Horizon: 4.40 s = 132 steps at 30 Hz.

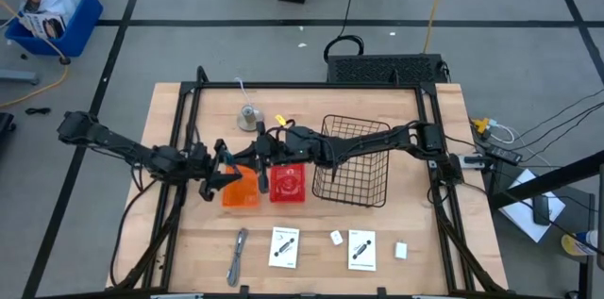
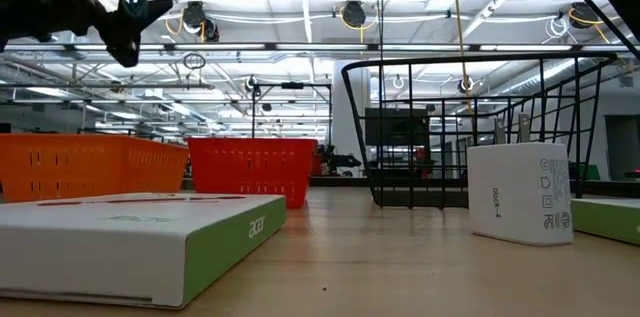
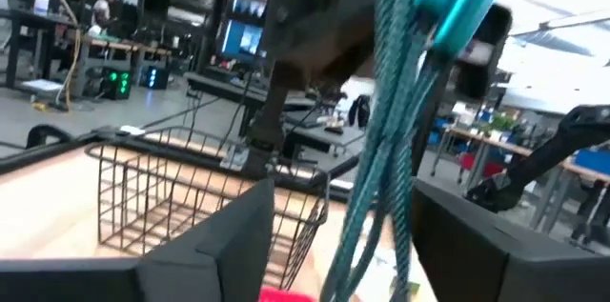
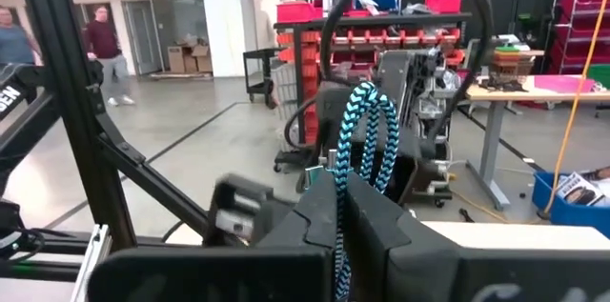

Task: Pick and place items into bin
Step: Put the blue charger cable into the orange bin, then put the white charger cable into the orange bin

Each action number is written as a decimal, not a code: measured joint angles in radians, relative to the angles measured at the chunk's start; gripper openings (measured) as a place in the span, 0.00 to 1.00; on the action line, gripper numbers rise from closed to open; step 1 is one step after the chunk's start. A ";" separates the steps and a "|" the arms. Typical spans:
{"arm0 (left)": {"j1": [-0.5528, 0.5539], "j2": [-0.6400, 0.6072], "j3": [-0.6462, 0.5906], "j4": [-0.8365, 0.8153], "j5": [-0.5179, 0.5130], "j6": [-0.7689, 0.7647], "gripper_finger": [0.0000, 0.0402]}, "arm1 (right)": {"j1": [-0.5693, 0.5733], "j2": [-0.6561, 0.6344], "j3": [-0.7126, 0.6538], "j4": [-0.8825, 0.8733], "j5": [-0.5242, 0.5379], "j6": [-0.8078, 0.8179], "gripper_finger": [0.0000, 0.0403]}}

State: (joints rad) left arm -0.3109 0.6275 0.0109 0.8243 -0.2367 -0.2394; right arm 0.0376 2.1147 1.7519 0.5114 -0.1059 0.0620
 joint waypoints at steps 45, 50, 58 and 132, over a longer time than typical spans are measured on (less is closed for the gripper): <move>-0.048 -0.007 0.000 -0.207 0.015 -0.566 0.05 | 0.127 -0.211 0.000 -0.557 0.001 -0.059 0.32; -0.053 -0.008 0.000 -0.306 -0.001 -0.635 0.10 | 0.147 -0.220 0.001 -0.605 0.000 -0.062 0.31; -0.053 -0.008 0.000 -0.494 0.005 -0.454 0.06 | 0.171 -0.254 0.001 -0.700 0.000 -0.043 0.32; -0.316 0.044 0.049 -0.177 -0.065 -0.508 0.49 | 0.266 -0.293 -0.140 -0.914 0.007 0.046 0.32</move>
State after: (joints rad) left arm -0.6272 0.6717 0.0597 0.6468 -0.3022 -0.7472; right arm 0.3037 1.8219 1.6123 -0.4028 -0.0992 0.1075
